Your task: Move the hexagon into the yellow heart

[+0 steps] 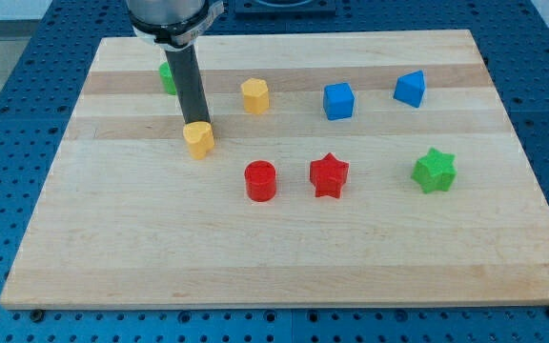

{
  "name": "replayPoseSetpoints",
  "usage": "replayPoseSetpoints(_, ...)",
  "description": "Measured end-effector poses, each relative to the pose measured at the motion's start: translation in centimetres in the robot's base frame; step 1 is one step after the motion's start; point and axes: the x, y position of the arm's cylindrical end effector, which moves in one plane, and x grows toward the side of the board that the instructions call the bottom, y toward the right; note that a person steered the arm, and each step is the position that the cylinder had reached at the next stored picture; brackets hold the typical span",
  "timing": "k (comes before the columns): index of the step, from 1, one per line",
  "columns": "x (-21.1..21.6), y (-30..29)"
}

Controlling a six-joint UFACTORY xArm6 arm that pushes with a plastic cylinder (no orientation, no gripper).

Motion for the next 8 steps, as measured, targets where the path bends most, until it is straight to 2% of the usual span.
replayPoseSetpoints(1, -0.1, -5.1)
replayPoseSetpoints(2, 2.8, -6.0)
replayPoseSetpoints(3, 3.0, -6.0)
replayPoseSetpoints(4, 2.9, -3.5)
replayPoseSetpoints(5, 2.9, 2.7)
replayPoseSetpoints(8, 3.3, 4.4)
